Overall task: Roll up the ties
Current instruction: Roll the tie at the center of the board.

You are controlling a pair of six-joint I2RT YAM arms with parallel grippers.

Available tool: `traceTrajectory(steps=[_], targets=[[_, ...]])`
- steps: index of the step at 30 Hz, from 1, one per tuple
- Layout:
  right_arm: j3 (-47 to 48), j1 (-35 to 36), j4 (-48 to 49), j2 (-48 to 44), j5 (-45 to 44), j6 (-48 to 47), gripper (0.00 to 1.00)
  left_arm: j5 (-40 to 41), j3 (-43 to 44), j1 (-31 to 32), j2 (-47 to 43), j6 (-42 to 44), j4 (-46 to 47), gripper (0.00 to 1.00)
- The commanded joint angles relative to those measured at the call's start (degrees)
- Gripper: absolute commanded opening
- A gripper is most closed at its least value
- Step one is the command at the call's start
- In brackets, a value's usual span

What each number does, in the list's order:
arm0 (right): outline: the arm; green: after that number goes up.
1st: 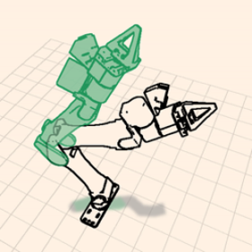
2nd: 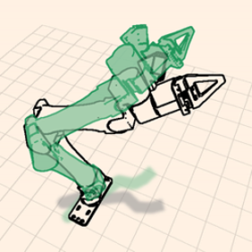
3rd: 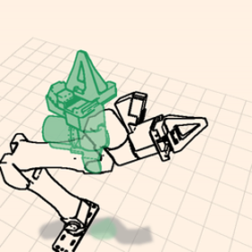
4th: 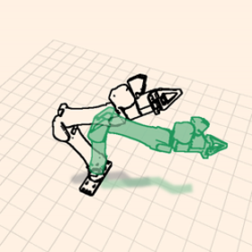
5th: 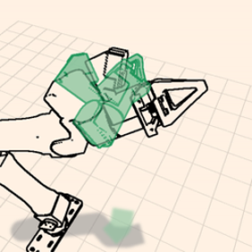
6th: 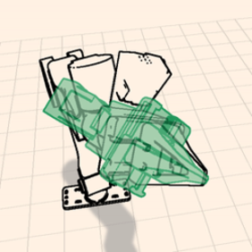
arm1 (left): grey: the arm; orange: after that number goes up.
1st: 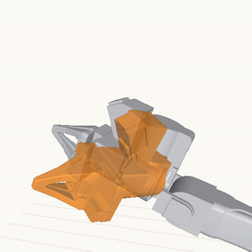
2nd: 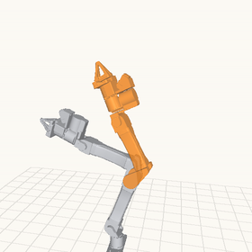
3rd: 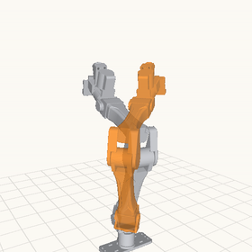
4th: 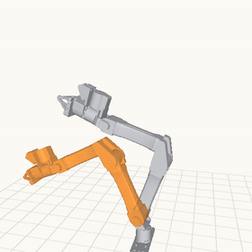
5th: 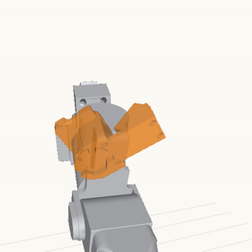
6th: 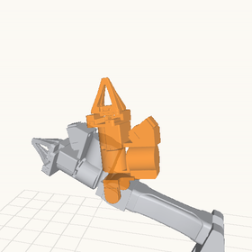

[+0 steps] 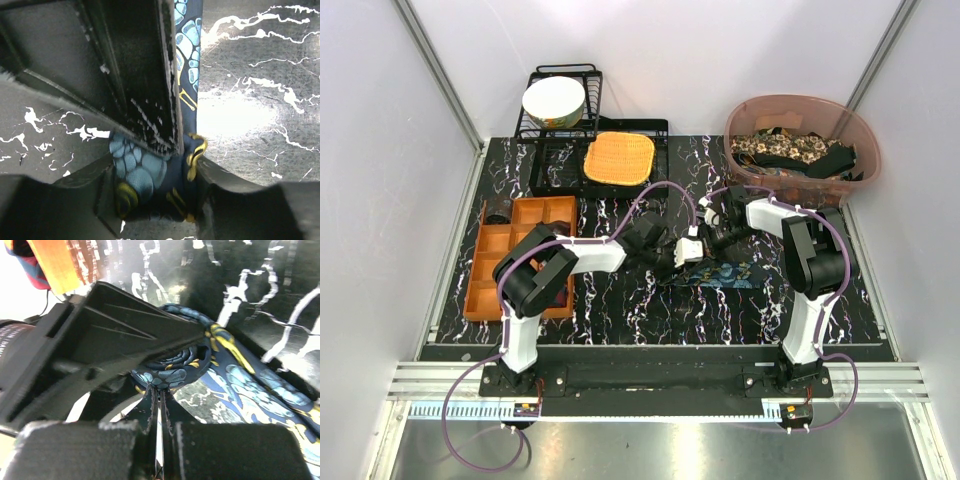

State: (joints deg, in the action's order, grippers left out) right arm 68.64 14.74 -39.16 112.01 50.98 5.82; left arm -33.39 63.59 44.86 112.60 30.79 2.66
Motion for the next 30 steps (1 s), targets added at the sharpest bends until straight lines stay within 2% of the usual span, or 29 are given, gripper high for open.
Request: traceTrajectory(steps=[1, 10, 14, 18, 22, 25, 26, 30], targets=[[-1.32, -0.68, 0.31, 1.55, -13.45, -0.73, 0.00, -1.59, -4.61, -0.91, 1.58, -0.46, -4.07, 0.52], [-1.05, -1.65, -1.45, 2.60, -19.16, -1.25, 0.00, -8.62, -3.83, -1.35, 3.42, -4.50, 5.33, 0.55], [-0.62, -2.26, -2.33, 3.66, -21.36, -1.34, 0.00, -9.59, -3.92, -1.27, 4.30, -8.71, 11.56, 0.56], [0.61, -2.35, -3.21, 4.97, -22.15, -1.43, 0.00, -10.12, -2.51, -1.00, 5.70, -9.60, 13.34, 0.56], [0.79, -2.52, -3.29, 5.85, -22.33, -1.52, 0.00, -10.12, -1.46, -0.74, 7.37, -8.82, 13.08, 0.48], [0.79, -2.44, -2.86, 6.03, -22.77, -1.61, 0.00, -9.59, -1.89, -0.74, 7.20, -8.29, 12.11, 0.47], [0.70, -2.52, -2.77, 6.21, -22.42, -1.61, 0.00, -9.42, -2.15, -0.74, 7.02, -8.11, 11.33, 0.43], [1.84, -2.96, -3.82, 5.51, -14.79, -2.74, 0.00, -4.95, -0.58, -0.39, 6.41, -5.22, 2.55, 0.32]])
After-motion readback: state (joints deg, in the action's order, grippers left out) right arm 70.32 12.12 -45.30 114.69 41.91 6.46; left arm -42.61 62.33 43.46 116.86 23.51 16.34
